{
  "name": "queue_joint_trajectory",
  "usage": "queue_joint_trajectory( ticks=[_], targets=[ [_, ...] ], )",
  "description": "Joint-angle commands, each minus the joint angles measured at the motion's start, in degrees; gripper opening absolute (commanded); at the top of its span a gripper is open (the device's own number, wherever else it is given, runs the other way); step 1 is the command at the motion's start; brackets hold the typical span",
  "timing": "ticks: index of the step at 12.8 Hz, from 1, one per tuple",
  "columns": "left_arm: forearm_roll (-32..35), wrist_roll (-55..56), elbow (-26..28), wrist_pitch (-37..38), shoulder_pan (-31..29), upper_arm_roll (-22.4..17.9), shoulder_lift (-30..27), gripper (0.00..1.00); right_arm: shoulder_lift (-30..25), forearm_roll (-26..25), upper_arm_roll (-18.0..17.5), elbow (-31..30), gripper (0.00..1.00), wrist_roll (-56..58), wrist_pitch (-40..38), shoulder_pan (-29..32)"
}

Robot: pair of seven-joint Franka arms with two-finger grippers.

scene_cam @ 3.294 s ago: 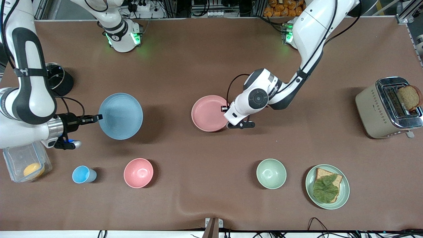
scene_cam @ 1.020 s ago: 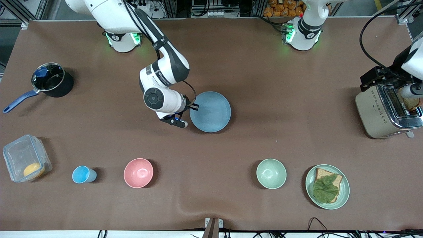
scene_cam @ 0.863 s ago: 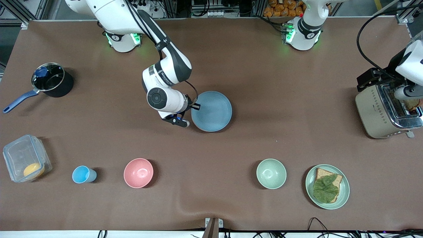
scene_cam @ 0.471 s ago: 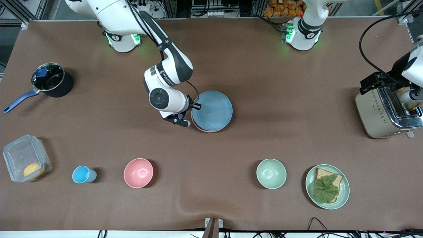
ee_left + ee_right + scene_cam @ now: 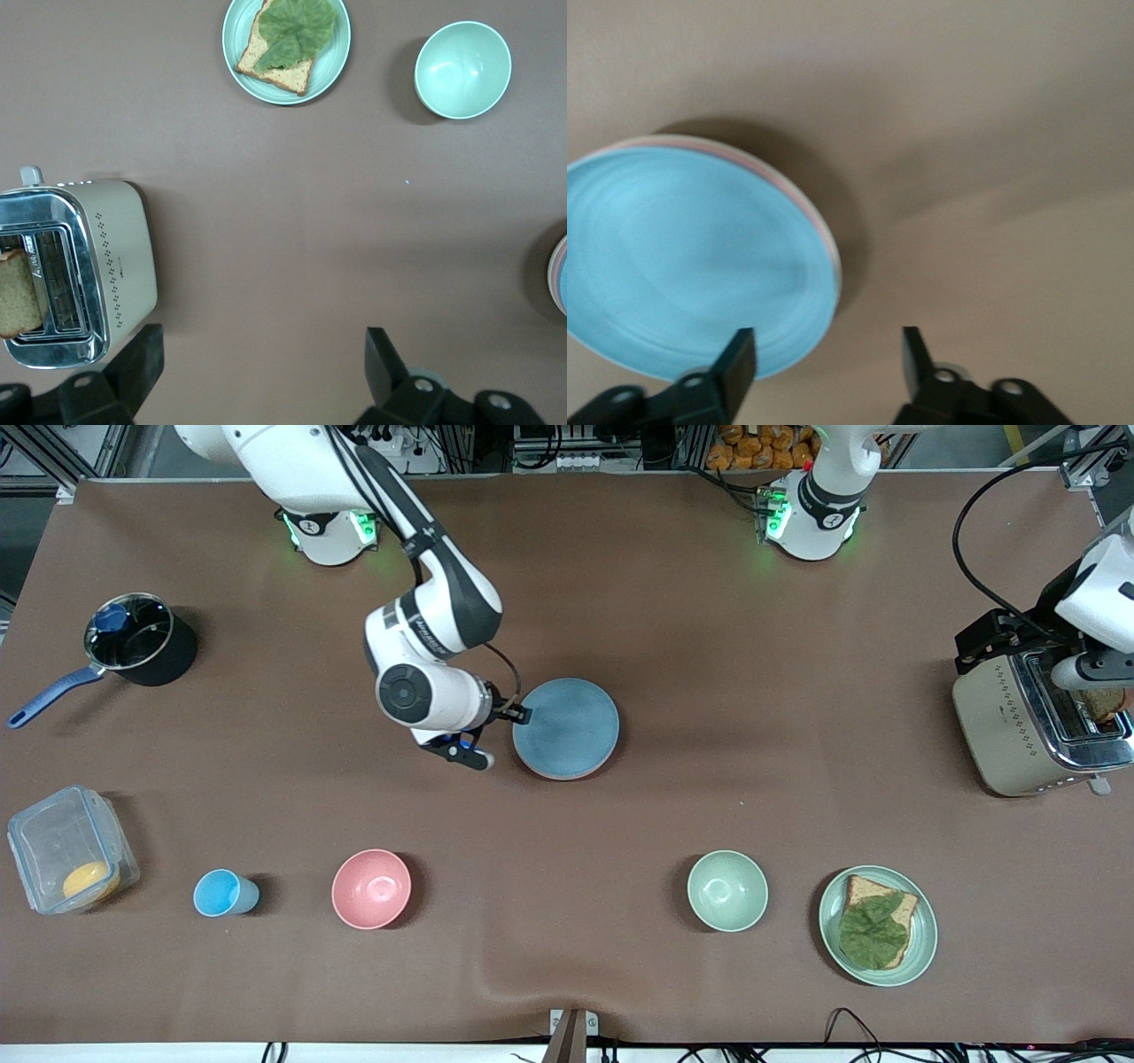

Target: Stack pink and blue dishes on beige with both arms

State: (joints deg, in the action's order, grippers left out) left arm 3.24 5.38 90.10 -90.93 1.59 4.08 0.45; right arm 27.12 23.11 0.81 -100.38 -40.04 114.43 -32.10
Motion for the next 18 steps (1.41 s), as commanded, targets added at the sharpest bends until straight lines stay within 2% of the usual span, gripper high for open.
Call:
queue_joint_trajectory(
  ticks=[1, 5, 9, 13, 16, 18],
  targets=[
    [1.51, -2.48, -0.28, 0.22, 0.52, -0.83, -0.62, 1.00, -5.40, -3.59, -0.11, -1.13, 1.00, 6.79, -5.60, 6.24],
    [1.42, -3.19, -1.25, 1.19, 0.52, -0.83, -1.33, 1.00, -11.03, -8.96, -0.11, -0.96, 1.00, 18.29, -11.76, 16.08],
    [0.46, -2.75, 2.52, 2.60, 0.25, -0.74, -4.57, 1.00, -14.63, -15.97, -0.11, -0.69, 1.00, 30.88, -14.41, 24.35],
    [0.54, -2.58, 2.63, 2.95, 0.35, -0.74, -4.41, 1.00, -19.81, -18.00, -0.11, 0.44, 1.00, 45.20, -16.68, 32.61],
    [0.46, -2.49, 1.04, 3.82, 0.08, -0.66, -4.14, 1.00, -21.85, -23.45, -0.19, 6.75, 1.00, 45.06, -23.70, 33.51],
    [0.46, -2.48, 0.86, 4.44, -0.18, -0.74, -4.05, 1.00, -22.29, -23.82, -0.28, 11.68, 1.00, 45.14, -27.05, 33.51]
  ],
)
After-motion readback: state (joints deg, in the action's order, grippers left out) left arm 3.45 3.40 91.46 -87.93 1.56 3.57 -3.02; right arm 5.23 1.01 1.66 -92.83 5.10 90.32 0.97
